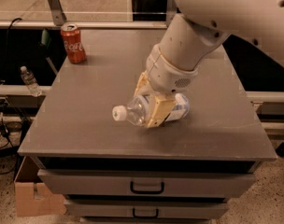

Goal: Knock blue plastic bottle over

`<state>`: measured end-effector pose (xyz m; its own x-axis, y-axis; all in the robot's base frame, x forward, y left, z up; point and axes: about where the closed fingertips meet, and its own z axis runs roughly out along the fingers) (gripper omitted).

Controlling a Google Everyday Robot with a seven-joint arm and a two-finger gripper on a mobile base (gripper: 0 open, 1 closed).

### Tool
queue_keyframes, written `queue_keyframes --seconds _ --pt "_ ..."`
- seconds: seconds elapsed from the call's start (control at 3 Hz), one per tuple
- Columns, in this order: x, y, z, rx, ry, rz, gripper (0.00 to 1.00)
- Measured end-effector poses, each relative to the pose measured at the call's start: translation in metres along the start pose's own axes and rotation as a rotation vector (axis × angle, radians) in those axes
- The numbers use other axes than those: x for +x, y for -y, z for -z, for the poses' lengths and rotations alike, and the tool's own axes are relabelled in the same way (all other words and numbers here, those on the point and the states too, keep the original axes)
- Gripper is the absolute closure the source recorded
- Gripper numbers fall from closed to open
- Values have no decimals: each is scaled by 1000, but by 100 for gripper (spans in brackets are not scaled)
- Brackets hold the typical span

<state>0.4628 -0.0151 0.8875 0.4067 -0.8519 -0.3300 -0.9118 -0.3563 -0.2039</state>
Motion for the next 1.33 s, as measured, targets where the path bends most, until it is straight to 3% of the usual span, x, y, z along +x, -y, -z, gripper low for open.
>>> queue_keyframes --seconds 0.33,0.67,1.33 --pt "-17 1 -13 -29 11 15 14" --pt "-31 4 -22 -50 34 1 0" --pt "-37 17 -27 -44 84 -102 0"
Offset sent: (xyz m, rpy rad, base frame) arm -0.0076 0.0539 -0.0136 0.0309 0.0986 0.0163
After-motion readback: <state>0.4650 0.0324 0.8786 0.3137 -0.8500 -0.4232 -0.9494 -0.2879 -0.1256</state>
